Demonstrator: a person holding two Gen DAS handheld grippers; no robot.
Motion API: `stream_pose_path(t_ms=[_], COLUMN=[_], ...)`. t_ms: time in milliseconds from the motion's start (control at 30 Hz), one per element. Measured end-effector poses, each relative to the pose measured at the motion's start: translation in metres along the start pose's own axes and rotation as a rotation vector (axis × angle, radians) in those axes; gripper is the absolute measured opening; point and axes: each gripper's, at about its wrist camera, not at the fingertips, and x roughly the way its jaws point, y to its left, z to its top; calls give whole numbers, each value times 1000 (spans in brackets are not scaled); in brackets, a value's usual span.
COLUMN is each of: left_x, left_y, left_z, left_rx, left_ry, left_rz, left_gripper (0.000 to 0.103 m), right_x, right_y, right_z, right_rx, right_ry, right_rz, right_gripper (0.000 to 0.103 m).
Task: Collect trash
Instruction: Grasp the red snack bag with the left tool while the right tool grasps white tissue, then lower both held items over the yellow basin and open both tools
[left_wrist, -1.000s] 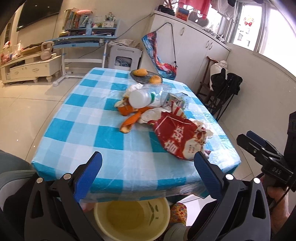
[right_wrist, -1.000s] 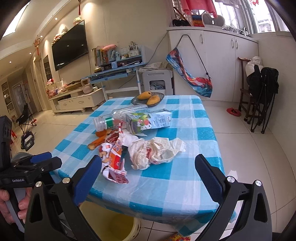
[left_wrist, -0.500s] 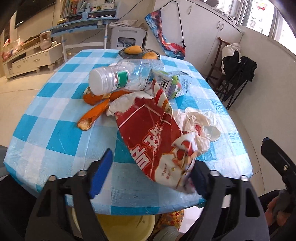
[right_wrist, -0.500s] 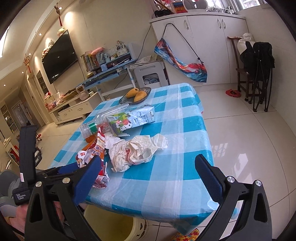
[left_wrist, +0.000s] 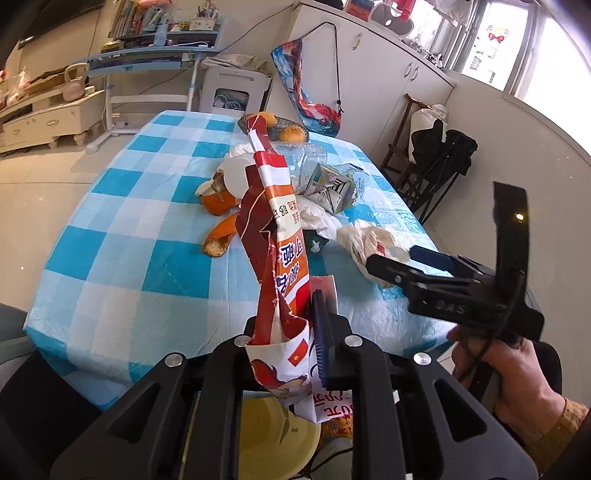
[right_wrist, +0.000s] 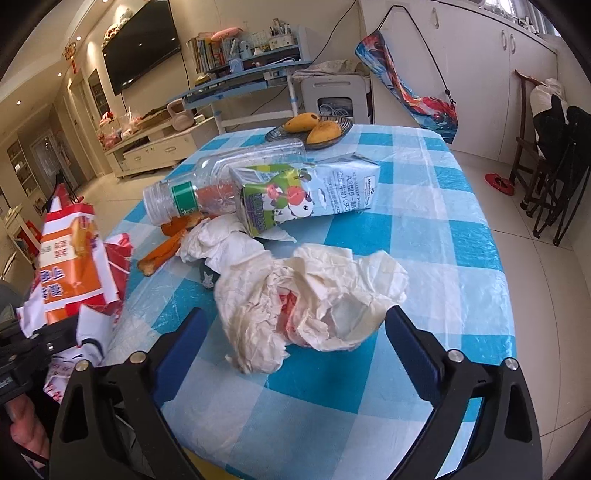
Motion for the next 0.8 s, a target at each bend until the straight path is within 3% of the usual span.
stream_pose_path(t_ms=[100, 167, 200, 233, 333, 567, 800], left_x=[-11, -19, -21, -23, -28, -36, -13], left_y=[9, 15, 15, 16, 17, 18, 41], left_z=[-14, -27, -32, -39, -55, -88, -113], left_rx=[8, 12, 13, 13, 15, -24, -127], left_ry=[37, 65, 73, 90, 131, 255, 462], left_rz=[-22, -37, -40, -46, -64, -85, -49], left_gripper=[15, 15, 15, 15, 15, 16, 17], right_x=[7, 3, -1, -5, -13, -39, -72], right_y=[-1, -2, -2, 0, 4, 13, 39], right_z=[-3, -4, -5, -5, -8, -13, -34], right_rx=[-17, -8, -7, -16, -31, -32, -34], right_ry=[23, 21, 13, 4, -9, -62, -84], right_rz=[-1, 26, 34, 35, 47, 105, 199], right_gripper=[68, 46, 41, 28, 18, 17, 17])
